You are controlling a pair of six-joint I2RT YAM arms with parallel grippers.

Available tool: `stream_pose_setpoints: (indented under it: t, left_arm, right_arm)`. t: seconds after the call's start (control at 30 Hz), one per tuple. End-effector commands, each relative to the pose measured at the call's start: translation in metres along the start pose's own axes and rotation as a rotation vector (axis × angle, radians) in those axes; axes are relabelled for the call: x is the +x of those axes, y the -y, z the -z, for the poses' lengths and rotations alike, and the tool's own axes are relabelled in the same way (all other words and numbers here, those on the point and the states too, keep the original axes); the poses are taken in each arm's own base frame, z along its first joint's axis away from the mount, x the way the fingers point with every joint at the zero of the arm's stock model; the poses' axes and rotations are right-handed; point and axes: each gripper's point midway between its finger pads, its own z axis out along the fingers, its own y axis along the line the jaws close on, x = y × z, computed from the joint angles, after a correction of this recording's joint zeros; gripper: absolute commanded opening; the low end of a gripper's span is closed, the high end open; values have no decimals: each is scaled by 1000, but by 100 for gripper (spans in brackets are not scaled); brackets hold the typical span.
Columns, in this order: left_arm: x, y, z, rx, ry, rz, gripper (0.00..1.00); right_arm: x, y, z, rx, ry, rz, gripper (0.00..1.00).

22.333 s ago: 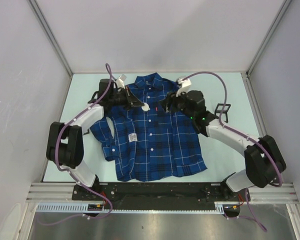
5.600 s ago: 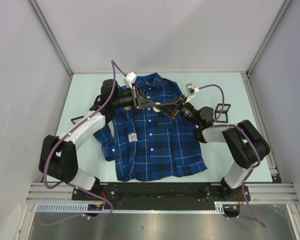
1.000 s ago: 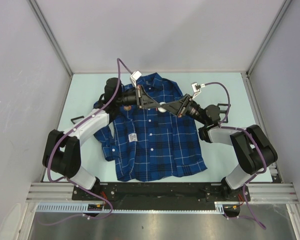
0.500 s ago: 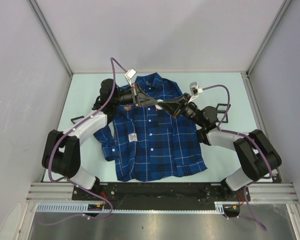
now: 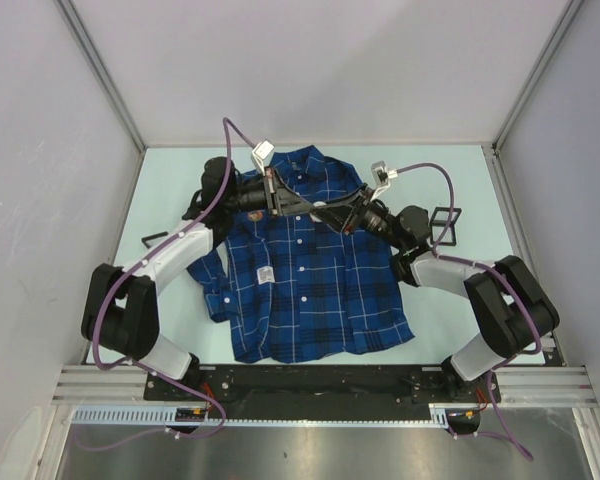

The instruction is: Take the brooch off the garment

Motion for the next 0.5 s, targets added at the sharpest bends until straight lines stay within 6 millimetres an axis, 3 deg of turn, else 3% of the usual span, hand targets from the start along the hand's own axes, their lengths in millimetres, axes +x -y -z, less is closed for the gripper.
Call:
stream_pose_setpoints:
  t: [0.0,0.1,0.47]
  left_arm:
    - [2,17,2,-20,-32,-40,0]
    - [-3,3,6,-49,0,-8,0]
    - [-12,-7,13,-124,40,-43,0]
  right_arm:
    - [6,-15,-3,-42,-87,-140,48]
    - [1,-12,1,-29,-88,-172,60]
    - [-13,-11,9,-47,-20,-289,74]
